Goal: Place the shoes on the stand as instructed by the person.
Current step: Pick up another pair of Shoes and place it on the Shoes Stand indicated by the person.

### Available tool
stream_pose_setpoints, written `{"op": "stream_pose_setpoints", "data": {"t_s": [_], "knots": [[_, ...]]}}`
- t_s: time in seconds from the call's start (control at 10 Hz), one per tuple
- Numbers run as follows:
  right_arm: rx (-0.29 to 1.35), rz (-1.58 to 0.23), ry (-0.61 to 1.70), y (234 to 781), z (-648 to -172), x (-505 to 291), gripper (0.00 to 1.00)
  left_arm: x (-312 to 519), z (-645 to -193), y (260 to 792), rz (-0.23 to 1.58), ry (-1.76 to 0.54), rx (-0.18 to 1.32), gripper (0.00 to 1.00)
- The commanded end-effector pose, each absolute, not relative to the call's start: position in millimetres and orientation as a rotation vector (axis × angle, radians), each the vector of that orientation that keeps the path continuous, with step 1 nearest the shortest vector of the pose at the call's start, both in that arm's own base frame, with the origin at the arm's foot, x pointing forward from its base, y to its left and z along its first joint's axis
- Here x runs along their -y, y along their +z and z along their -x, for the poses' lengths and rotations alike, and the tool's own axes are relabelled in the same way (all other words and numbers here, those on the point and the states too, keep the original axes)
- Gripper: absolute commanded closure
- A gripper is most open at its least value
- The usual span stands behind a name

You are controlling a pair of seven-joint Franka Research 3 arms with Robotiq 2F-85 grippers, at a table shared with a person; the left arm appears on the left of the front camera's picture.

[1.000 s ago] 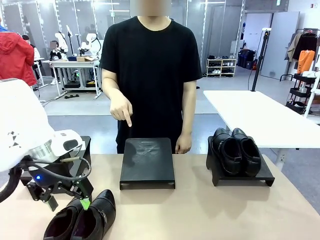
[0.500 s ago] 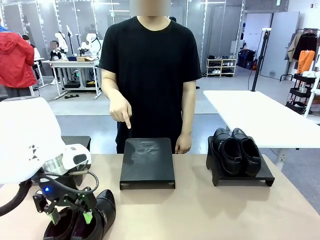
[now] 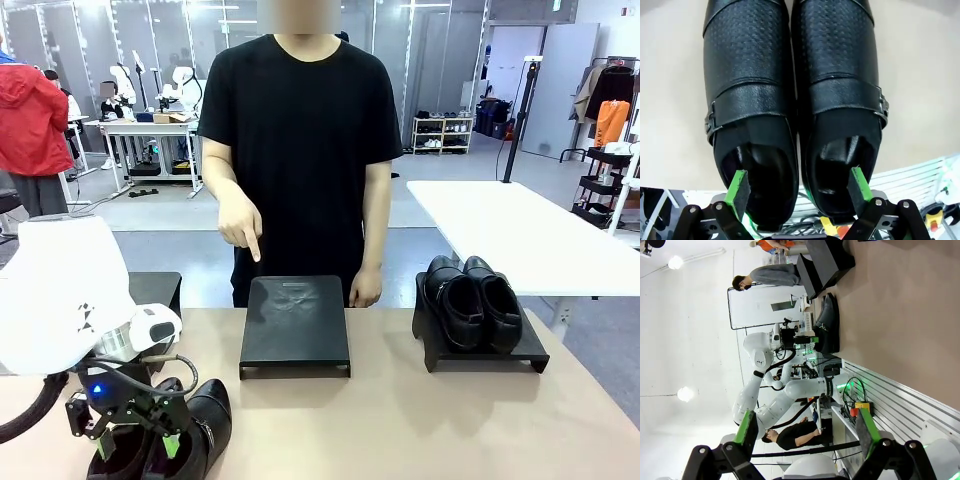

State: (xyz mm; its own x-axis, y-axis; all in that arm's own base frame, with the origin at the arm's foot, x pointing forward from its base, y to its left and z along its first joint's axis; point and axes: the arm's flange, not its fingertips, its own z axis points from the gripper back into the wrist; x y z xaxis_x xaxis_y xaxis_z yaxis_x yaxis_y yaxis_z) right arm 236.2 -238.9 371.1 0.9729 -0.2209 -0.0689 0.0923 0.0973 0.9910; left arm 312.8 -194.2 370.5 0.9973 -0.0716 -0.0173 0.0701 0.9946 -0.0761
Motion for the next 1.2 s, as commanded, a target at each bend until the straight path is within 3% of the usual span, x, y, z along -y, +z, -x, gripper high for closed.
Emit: {"op": "stream_pose_setpoints", "data": {"t_s": [0.0, 0.2, 0.3, 0.4, 0.5, 0.7, 1.1], "knots": [[0.106, -1.464, -0.222, 372, -233, 239, 0.0, 177, -291, 339, 0.099, -0.08, 0.009, 0.0], [0.106, -1.464, -0.222, 372, -233, 239, 0.0, 177, -295, 334, 0.091, -0.074, -0.01, 0.0], [0.106, -1.464, -0.222, 372, -233, 239, 0.0, 176, -296, 333, 0.09, -0.071, -0.017, 0.07], [0.106, -1.464, -0.222, 372, -233, 239, 0.0, 175, -297, 332, 0.072, -0.063, -0.023, 0.26], [0.106, -1.464, -0.222, 372, -233, 239, 0.0, 176, -299, 331, 0.053, -0.057, -0.032, 0.67], [0.106, -1.464, -0.222, 372, -233, 239, 0.0, 177, -301, 332, 0.056, -0.068, -0.031, 1.0], [0.106, -1.464, -0.222, 372, -233, 239, 0.0, 177, -303, 336, 0.071, -0.08, -0.036, 1.0]]}}
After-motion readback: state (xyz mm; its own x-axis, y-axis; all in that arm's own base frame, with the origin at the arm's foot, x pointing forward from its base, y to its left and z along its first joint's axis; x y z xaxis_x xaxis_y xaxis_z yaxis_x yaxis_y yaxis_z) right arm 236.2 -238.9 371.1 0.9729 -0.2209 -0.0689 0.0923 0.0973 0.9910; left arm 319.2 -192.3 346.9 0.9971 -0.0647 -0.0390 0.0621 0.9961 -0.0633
